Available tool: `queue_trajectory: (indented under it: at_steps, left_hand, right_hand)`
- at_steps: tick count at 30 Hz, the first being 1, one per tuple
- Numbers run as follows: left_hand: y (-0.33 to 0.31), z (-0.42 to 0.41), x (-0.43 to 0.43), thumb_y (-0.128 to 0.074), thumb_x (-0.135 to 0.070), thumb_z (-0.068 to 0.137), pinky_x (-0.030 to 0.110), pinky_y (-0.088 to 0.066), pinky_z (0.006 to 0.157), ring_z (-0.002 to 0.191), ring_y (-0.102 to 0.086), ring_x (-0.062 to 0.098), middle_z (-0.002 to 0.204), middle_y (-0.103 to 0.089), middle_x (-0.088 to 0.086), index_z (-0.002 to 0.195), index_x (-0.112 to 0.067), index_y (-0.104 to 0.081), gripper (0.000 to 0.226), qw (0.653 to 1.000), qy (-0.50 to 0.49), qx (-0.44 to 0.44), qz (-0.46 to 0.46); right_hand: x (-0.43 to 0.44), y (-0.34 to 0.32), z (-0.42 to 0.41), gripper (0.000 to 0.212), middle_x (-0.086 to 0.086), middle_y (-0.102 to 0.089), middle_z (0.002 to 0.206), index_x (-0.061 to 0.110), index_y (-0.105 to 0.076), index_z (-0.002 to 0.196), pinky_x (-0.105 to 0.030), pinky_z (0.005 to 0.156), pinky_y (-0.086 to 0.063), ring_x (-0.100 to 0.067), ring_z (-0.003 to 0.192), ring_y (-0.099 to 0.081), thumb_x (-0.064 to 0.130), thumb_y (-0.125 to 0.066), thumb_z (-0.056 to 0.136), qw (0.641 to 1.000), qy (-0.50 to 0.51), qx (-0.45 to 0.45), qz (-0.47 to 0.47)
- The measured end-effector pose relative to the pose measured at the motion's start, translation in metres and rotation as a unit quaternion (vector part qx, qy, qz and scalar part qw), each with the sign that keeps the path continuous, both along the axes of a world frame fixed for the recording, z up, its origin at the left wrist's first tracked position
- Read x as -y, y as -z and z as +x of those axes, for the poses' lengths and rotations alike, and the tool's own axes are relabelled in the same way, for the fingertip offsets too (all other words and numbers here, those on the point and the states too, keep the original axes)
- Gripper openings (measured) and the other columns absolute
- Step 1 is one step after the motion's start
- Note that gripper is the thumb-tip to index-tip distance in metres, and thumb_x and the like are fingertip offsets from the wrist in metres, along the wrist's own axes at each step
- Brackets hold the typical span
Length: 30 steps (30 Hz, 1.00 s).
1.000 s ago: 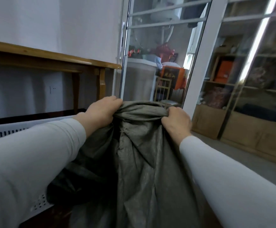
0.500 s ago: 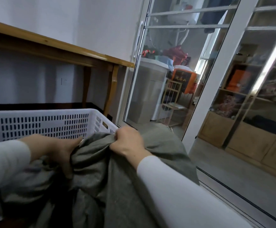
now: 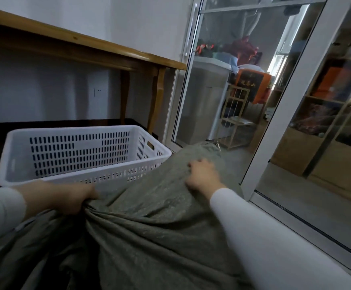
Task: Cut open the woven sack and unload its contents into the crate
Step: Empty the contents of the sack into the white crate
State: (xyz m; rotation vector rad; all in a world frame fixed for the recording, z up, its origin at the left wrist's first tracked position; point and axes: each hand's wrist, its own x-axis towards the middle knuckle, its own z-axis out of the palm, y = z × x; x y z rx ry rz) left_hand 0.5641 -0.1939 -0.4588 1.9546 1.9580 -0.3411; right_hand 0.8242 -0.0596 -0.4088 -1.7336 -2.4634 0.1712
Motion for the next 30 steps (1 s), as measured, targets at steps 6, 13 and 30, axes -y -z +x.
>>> queue_trajectory:
  at_steps: [6,13,30]
  left_hand:
    - [0.005,-0.008,0.002,-0.051,-0.008,0.080,0.026,-0.045,0.088,0.104,-0.061,0.016,0.113,-0.067,0.002,0.106,-0.013,-0.066,0.031,0.999,-0.028,-0.027,-0.004]
    - [-0.002,0.010,0.002,-0.084,-0.039,0.064,0.015,-0.038,0.072,0.069,-0.053,-0.001,0.072,-0.057,-0.022,0.076,-0.030,-0.064,0.025,0.997,-0.053,0.023,-0.059]
    - [-0.068,0.071,-0.052,-0.062,-0.027,0.084,0.040,-0.044,0.100,0.112,-0.057,0.028,0.118,-0.062,0.008,0.107,-0.020,-0.061,0.024,0.961,-0.097,0.152,0.209]
  right_hand:
    - [-0.012,0.045,0.021,0.120,-0.023,-0.003,0.157,0.002,0.009,0.149,-0.041,0.117,-0.023,-0.036,0.144,-0.018,0.030,-0.079,0.072,0.979,0.091,-0.040,-0.179]
    - [-0.011,0.059,0.009,0.034,-0.019,-0.055,0.132,-0.001,-0.056,0.121,-0.035,0.102,-0.042,-0.034,0.121,-0.052,0.015,-0.049,0.091,0.985,0.085,-0.082,-0.124]
    - [-0.011,-0.150,-0.025,0.029,-0.016,-0.063,0.108,0.006,-0.065,0.106,-0.039,0.094,-0.046,-0.029,0.101,-0.057,0.014,-0.042,0.089,0.777,0.095,-0.617,0.077]
